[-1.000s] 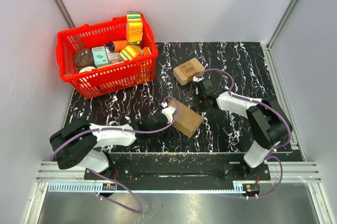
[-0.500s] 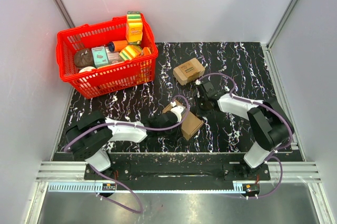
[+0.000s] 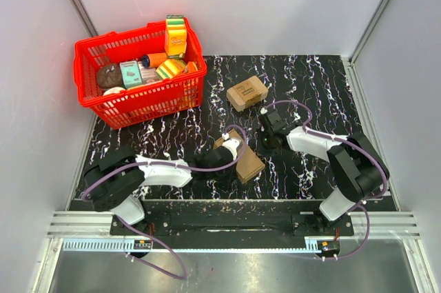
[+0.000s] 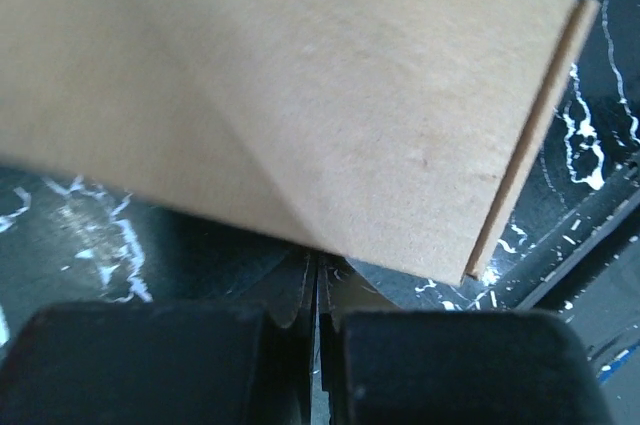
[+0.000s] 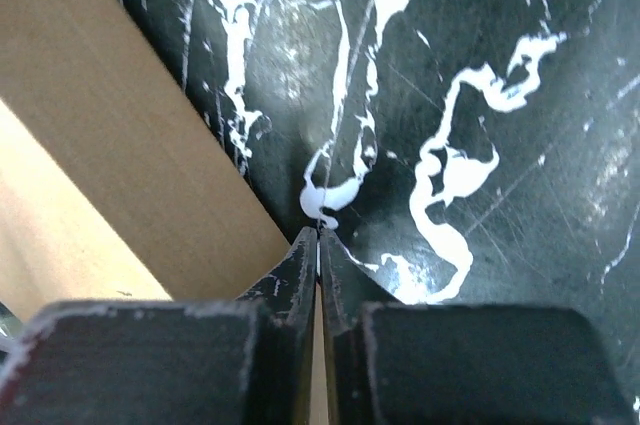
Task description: Fold the paper box
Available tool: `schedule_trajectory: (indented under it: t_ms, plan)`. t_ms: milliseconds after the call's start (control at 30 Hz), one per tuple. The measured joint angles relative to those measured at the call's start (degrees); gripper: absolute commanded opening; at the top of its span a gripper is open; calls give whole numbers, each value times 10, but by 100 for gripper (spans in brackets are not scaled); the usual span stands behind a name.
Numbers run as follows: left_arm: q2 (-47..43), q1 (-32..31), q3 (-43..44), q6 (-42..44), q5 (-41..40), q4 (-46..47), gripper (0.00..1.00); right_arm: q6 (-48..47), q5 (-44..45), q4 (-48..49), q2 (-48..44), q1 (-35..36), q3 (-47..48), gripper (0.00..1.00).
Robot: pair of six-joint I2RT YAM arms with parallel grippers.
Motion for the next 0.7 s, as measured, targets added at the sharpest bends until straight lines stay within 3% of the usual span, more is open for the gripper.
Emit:
schedule_trajectory:
  t_ms: [333,700]
  plan:
    - [-72,-1,-31,-16,-43,-17,2,19,49,-91,-23,13,0,12]
    - [-50,-25,-24,-29,-42,-23,0,21,65,-135,-48,18,-17,13]
